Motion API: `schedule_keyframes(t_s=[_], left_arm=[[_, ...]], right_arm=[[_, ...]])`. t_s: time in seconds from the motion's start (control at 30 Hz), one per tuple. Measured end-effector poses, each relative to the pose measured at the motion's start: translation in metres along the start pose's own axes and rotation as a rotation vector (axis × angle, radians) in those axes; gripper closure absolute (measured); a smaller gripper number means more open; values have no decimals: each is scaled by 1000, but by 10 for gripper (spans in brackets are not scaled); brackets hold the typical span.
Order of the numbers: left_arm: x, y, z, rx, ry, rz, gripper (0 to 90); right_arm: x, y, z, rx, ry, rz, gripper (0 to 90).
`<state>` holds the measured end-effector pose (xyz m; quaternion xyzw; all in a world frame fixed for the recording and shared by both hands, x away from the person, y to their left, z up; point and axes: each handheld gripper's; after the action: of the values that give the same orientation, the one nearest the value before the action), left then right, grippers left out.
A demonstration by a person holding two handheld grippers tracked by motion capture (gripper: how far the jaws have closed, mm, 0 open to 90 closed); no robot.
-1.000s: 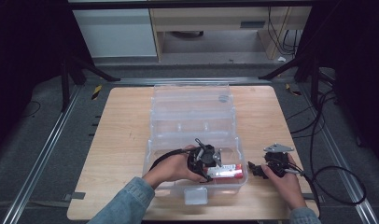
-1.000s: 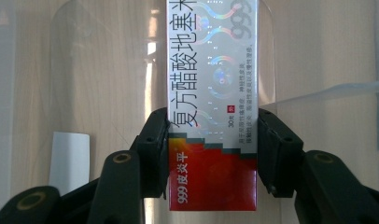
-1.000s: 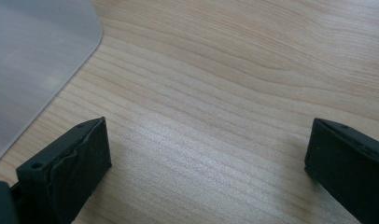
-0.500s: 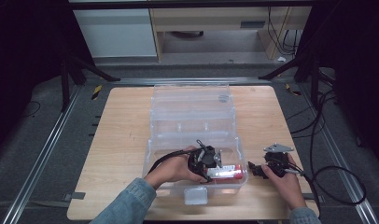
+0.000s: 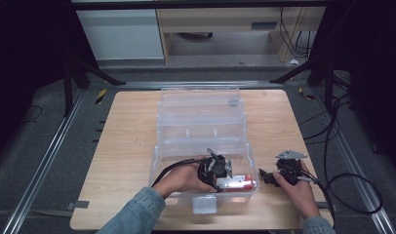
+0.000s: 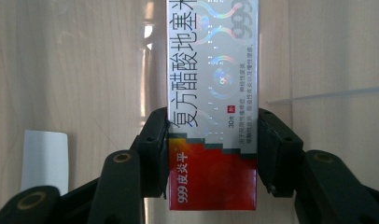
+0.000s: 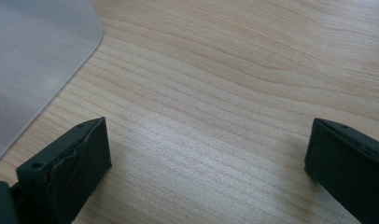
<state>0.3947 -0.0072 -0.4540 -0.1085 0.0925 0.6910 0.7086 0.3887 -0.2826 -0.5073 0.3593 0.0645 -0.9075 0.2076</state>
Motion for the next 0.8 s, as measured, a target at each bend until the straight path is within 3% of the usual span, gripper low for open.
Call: schedule_keyframes(t_s=[0.8], left_arm=[[-2,0,-12,8,-38,-8,506]], right_arm=[[0,0,0,0,0,0,5]])
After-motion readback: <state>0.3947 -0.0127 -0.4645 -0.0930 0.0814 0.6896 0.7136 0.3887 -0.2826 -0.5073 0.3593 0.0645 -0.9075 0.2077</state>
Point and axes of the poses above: each handheld gripper's, and its own axes: z roughly backward along the jaws, x roughly out of its underside, y roughly to its right, and after that the axes turned 3 degrees about -y, right-handed
